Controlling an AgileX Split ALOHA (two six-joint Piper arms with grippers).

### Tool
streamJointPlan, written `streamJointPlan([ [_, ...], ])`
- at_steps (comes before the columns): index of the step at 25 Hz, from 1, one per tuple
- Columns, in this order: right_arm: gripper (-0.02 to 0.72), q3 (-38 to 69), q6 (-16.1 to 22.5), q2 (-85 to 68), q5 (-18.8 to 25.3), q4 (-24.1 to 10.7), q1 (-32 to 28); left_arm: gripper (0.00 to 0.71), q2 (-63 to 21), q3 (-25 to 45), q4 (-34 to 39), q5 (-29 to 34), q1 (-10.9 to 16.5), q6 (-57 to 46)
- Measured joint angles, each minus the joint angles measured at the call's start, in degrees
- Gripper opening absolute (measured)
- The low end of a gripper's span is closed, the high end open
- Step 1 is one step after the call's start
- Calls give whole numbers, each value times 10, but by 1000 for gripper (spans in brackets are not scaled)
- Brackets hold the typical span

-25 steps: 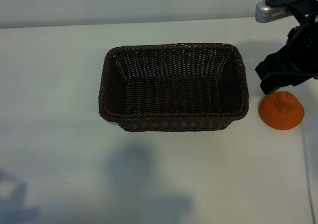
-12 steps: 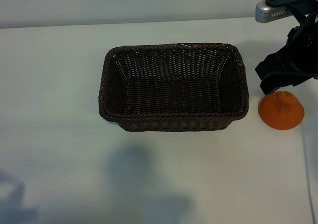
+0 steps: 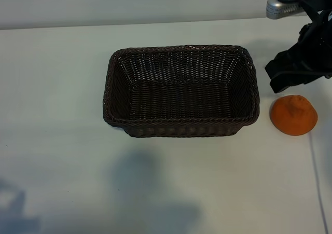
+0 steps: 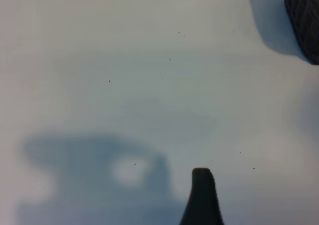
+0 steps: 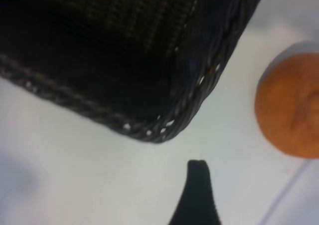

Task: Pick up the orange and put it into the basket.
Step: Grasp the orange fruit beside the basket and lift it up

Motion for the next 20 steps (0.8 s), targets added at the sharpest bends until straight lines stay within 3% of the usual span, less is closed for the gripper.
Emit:
streamJointPlan([
  [7,559,0,62,0,-21,-69,0,565,-42,0,0,0,-32,0],
  [11,559,0,100,2,-26,-103,0,565,-44,0,0,0,-37,0],
  [15,559,0,114,17,-34,-112,0,565,-44,0,0,0,-42,0],
  [20,559,0,124,66,-40,-113,0,565,-44,0,0,0,-91,0],
])
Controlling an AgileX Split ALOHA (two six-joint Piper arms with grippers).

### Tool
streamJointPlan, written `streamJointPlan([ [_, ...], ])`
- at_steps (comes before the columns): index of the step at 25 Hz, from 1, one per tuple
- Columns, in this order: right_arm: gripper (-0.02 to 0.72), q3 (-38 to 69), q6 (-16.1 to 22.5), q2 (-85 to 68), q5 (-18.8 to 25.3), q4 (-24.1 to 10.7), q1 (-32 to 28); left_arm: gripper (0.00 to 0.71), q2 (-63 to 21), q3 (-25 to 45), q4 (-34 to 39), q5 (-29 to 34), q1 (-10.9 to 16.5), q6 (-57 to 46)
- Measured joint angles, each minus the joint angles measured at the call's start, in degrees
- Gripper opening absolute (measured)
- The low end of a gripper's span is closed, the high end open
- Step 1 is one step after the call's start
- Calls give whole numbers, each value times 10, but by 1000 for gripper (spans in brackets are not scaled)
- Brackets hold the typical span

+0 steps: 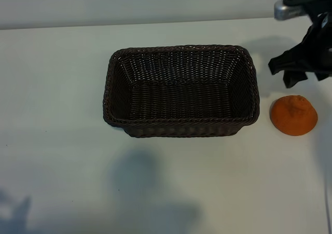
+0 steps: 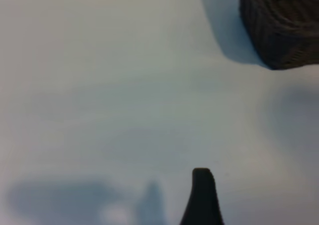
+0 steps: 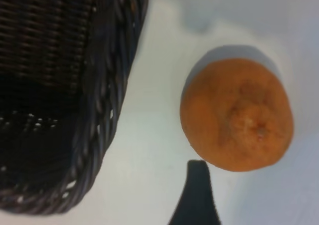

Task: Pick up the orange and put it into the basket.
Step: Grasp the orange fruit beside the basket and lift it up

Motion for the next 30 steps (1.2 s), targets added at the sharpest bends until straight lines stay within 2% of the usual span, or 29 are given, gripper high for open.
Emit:
streamJointPlan([
  [4,559,0,10,36,-9,0,0,565,0,0,0,0,-44,0],
  [8,559,0,12,63,-14,0,0,565,0,0,0,0,-60,0],
  [20,559,0,2,127,-19,10,-47,565,0,0,0,0,-60,0],
  [30,559,0,-6,161,-43,20,-50,565,0,0,0,0,-60,0],
])
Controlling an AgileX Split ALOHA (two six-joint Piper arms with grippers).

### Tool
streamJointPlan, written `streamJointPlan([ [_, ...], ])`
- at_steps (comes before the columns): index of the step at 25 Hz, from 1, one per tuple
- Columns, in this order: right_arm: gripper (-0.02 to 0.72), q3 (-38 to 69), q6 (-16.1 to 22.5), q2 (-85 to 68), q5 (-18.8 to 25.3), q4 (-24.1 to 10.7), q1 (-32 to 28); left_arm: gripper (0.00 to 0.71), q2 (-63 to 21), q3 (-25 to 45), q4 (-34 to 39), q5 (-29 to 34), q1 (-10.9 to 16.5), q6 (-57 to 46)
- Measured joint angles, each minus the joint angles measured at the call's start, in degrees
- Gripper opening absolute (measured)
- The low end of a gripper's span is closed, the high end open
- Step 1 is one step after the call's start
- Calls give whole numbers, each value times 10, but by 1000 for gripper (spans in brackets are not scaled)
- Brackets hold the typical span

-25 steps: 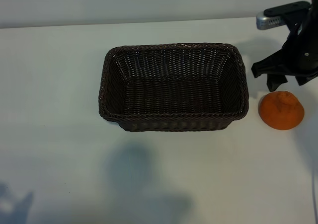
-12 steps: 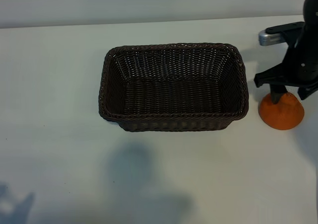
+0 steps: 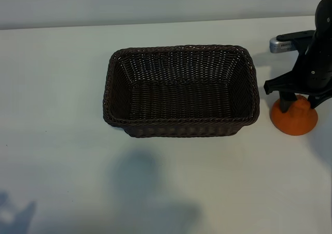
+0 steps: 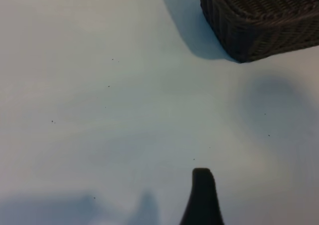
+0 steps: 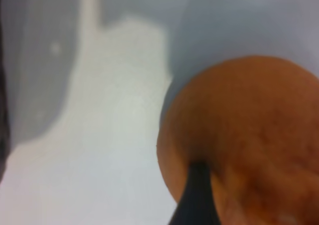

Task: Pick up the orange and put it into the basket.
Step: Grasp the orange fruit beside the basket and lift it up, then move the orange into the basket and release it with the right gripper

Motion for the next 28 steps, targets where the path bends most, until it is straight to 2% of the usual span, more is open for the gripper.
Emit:
streamJointPlan([
  [3,525,0,-2,13,0,0,0,565,0,0,0,0,0,0],
  [5,446,0,-2,16,0,0,0,565,0,0,0,0,0,0],
  [9,169,-4,-4,16,3,0,0,565,0,0,0,0,0,0],
  [11,94,-5,-6,16,5,1,0,565,0,0,0,0,0,0],
  [21,93,-20,-8,-11,28,1,0,565,0,0,0,0,0,0],
  [28,79,-58,-9,-102,65,1,0,565,0,0,0,0,0,0],
])
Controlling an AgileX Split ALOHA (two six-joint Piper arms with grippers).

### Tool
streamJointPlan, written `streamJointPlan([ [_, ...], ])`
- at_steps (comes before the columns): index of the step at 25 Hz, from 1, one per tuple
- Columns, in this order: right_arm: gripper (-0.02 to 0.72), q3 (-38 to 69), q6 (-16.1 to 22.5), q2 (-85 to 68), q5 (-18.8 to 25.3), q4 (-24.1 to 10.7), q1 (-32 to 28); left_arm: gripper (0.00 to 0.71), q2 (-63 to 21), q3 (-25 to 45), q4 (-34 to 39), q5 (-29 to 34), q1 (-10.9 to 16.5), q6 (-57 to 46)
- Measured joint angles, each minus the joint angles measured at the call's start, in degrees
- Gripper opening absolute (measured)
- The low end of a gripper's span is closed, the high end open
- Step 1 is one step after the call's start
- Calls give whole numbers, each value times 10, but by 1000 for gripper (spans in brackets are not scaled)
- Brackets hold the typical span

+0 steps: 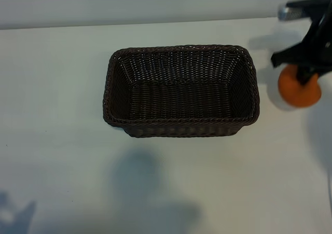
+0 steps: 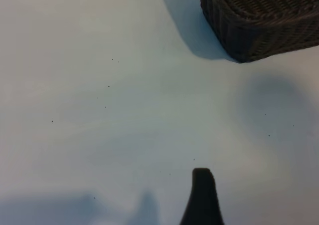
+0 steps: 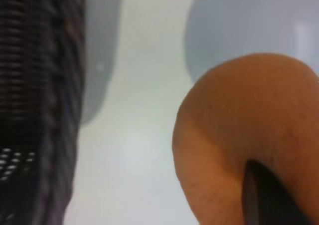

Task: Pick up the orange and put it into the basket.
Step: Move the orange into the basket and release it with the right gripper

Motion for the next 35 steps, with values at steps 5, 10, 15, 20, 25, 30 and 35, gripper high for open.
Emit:
streamJointPlan([
  [5,76,-25,0,-61,20,0,0,565,0,0,0,0,0,0],
  [10,76,-36,0,-75,41,1,0,565,0,0,0,0,0,0],
  [15,74,-38,0,-75,57,4,0,565,0,0,0,0,0,0],
  [20,74,-38,-1,-76,60,34,0,565,0,0,0,0,0,0],
  [25,74,-38,-1,-76,54,45,27,565,0,0,0,0,0,0],
  [30,74,-38,-1,-76,33,47,85,564,0,0,0,0,0,0],
  [35,74,-57,5,-65,32,50,141,564,0,0,0,0,0,0],
])
